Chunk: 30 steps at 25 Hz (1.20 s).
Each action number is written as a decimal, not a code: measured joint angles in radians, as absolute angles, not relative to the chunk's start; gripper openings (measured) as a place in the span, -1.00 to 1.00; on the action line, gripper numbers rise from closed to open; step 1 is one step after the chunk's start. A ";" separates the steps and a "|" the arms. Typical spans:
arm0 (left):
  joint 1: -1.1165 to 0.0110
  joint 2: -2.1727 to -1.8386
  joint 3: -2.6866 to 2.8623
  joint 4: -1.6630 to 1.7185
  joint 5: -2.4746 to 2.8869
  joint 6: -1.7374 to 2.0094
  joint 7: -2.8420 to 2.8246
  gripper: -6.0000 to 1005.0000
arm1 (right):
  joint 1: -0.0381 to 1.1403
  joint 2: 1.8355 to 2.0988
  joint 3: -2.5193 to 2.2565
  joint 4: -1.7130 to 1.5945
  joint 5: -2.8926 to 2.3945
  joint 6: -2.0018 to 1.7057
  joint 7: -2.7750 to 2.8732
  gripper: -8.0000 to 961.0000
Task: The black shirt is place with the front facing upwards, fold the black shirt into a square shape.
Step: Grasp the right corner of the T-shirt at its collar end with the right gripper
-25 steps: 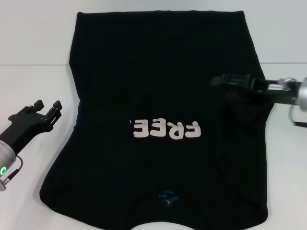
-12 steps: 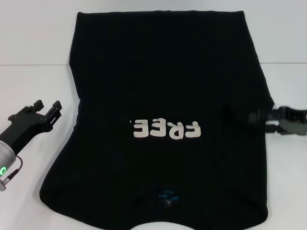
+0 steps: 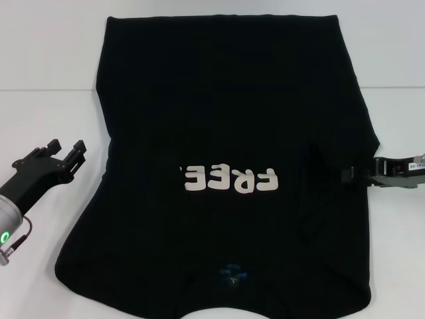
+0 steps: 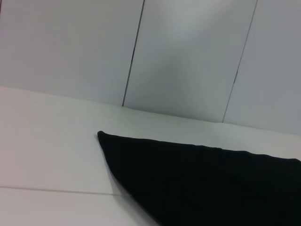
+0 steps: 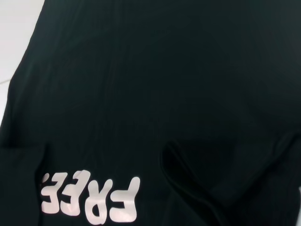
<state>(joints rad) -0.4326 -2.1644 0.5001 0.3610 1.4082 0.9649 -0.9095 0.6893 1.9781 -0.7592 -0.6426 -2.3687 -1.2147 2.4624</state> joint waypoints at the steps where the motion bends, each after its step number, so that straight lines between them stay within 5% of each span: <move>1: -0.433 -2.164 0.500 0.361 1.408 0.965 -0.910 0.08 | 0.692 1.981 -0.759 -0.643 -2.374 -1.211 2.461 0.16; 17: -0.433 -2.164 0.483 0.361 1.408 0.955 -0.905 0.08 | 0.727 2.031 -0.893 -0.635 -2.407 -1.063 2.458 -0.09; 28: -0.430 -2.163 0.476 0.366 1.408 0.954 -0.905 0.08 | 0.726 2.025 -0.894 -0.634 -2.404 -1.068 2.497 -0.94; 30: -0.429 -2.163 0.476 0.367 1.408 0.953 -0.905 0.08 | 0.725 2.019 -0.883 -0.635 -2.396 -1.097 2.516 -0.94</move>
<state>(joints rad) -0.4295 -2.1629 0.4758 0.3672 1.4082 0.9529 -0.9050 0.7252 2.0193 -0.8832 -0.6351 -2.3964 -1.0968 2.5163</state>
